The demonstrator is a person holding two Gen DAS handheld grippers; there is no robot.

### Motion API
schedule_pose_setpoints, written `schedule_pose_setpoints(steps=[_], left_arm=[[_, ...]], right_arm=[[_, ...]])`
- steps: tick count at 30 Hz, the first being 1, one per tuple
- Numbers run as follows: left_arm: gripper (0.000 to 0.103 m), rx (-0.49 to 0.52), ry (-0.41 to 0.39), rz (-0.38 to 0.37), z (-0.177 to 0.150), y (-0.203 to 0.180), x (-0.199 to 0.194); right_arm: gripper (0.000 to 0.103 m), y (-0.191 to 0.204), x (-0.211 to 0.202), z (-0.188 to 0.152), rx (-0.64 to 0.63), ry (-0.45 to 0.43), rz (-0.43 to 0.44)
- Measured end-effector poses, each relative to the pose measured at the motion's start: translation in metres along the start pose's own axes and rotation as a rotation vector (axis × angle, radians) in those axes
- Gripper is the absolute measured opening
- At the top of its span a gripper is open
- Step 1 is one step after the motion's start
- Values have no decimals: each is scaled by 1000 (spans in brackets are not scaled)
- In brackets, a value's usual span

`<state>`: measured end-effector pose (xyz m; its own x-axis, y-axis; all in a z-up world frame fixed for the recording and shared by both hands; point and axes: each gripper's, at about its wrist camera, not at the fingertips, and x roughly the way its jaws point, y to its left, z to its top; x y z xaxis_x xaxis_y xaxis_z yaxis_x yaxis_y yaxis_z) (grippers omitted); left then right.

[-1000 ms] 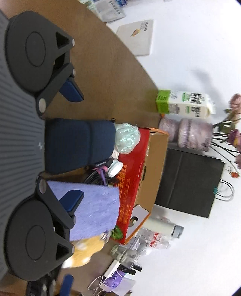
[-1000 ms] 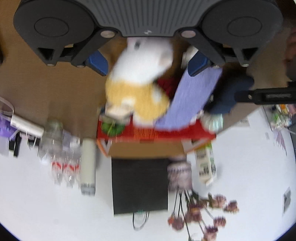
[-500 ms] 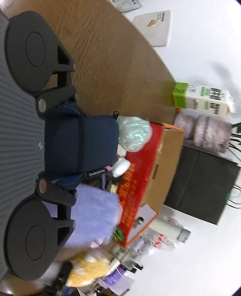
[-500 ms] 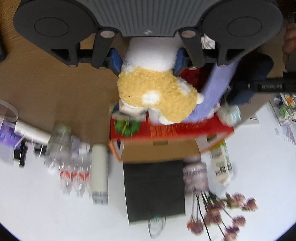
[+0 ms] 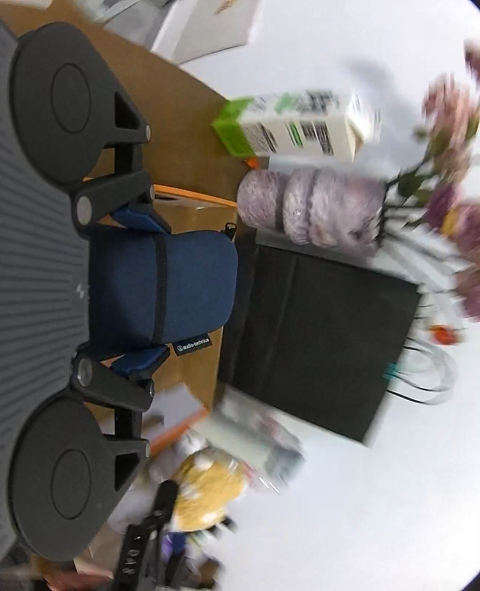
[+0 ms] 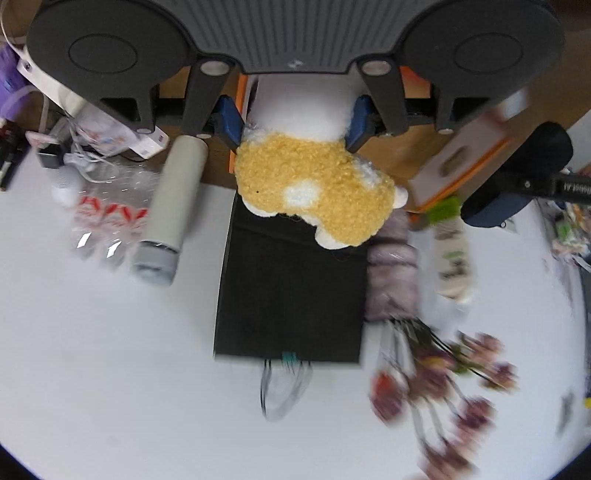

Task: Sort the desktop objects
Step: 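Grasp the navy pouch with the left tool while the right tool grasps the plush toy, drop both in box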

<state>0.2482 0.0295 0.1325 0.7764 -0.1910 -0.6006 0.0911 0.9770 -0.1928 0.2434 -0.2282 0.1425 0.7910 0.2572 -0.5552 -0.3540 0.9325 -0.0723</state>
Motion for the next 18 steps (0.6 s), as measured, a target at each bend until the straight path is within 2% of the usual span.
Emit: schedule_pose_setpoints(steps=[3,5,9,12,14,18], left_arm=[[65,79,113,75,15,-5,68],[65,37,183,130,14,1,107],[65,88,272,151,3,3,152],[68,130,283,200,0,0,160],[69,98,259,165,6,2,150],[77,41,216,162,27,7,112]], right_arm=[[56,2,86,24,-74,171,-35],[56,6,136,26,-92,284,-47],[56,24,190,14,-192,387,-53],[60,30,214,4,-248,440,-119],[65,27,216,3,-242,449,-145],[69,20,183,17,-196,388,-147]])
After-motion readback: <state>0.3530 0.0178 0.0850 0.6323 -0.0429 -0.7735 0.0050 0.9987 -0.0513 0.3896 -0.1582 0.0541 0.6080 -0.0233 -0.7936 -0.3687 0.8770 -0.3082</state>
